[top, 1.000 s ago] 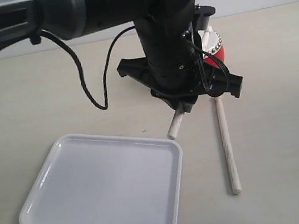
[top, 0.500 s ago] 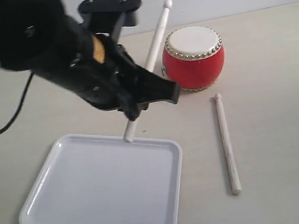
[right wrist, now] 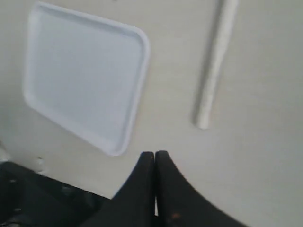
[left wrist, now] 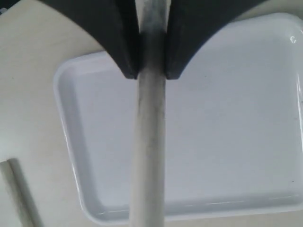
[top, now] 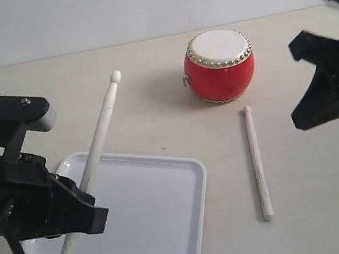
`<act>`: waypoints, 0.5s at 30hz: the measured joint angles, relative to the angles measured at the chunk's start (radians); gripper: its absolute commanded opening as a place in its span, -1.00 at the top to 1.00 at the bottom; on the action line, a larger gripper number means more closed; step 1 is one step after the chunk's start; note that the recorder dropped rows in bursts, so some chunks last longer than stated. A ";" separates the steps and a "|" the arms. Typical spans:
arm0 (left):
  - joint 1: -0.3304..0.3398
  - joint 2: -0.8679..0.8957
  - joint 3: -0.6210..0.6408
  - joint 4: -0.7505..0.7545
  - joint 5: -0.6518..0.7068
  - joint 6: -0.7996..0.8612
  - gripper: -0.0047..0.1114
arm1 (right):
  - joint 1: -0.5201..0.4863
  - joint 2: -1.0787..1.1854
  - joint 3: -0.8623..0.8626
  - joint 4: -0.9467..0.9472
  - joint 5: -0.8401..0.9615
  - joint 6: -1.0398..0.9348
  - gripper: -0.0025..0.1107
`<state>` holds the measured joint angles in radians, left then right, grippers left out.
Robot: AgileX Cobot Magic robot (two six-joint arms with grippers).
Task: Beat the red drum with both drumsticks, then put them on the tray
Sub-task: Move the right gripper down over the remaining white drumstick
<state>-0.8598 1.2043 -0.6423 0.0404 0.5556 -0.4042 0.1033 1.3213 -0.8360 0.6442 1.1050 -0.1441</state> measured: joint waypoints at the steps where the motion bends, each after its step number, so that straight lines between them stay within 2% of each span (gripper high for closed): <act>1: 0.000 -0.009 0.008 -0.005 0.000 -0.002 0.92 | 0.039 0.013 0.000 -0.067 -0.016 0.060 0.96; 6: 0.000 -0.028 0.014 -0.014 -0.017 0.018 0.92 | 0.257 0.022 0.000 -0.365 -0.156 0.378 0.96; 11: 0.000 -0.004 0.014 -0.016 -0.072 0.030 0.92 | 0.416 0.088 -0.002 -0.427 -0.261 0.480 0.87; 15: 0.000 0.022 0.014 -0.022 -0.076 0.047 0.92 | 0.463 0.180 -0.002 -0.473 -0.272 0.566 0.85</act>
<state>-0.8598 1.2263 -0.6281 0.0187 0.4791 -0.3577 0.5663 1.5009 -0.8381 0.1711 0.8332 0.4220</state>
